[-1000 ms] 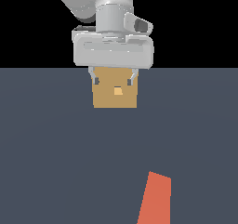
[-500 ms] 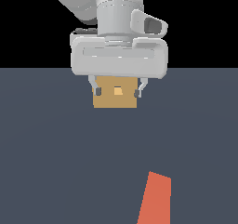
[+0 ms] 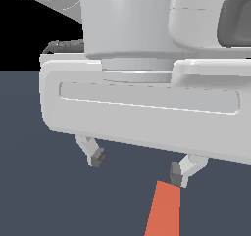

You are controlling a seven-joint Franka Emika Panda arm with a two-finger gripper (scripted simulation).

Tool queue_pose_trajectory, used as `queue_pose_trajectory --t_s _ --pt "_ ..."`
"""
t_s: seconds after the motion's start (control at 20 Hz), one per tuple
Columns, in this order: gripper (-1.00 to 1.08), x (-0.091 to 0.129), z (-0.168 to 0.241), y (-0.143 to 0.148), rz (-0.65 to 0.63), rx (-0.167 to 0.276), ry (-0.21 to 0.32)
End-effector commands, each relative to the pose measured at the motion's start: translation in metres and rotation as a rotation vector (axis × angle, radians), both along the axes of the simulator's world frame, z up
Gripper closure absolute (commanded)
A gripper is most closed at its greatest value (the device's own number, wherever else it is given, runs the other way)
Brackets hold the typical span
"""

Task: Insert the peg into the horizontal hole in a box.

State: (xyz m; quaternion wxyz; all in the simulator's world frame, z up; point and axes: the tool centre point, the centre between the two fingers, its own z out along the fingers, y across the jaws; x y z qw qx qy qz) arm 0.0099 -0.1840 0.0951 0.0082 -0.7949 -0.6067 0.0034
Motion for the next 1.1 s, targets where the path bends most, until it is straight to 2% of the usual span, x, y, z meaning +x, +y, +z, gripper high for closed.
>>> queue_pose_trajectory --t_s 0.0,0.2,0.4,0.6,1.05 --pt "-0.92 -0.001 -0.010 -0.038 -0.048 -0.005 -0.005" --pt "-0.92 -0.004 -0.020 -0.079 -0.104 -0.008 -0.010" --pt "-0.92 -0.007 -0.026 -0.103 -0.136 -0.010 -0.014" --pt "-0.92 -0.007 -0.028 -0.112 -0.149 -0.010 -0.015" --pt "-0.92 -0.008 -0.046 -0.112 -0.149 -0.010 -0.014"
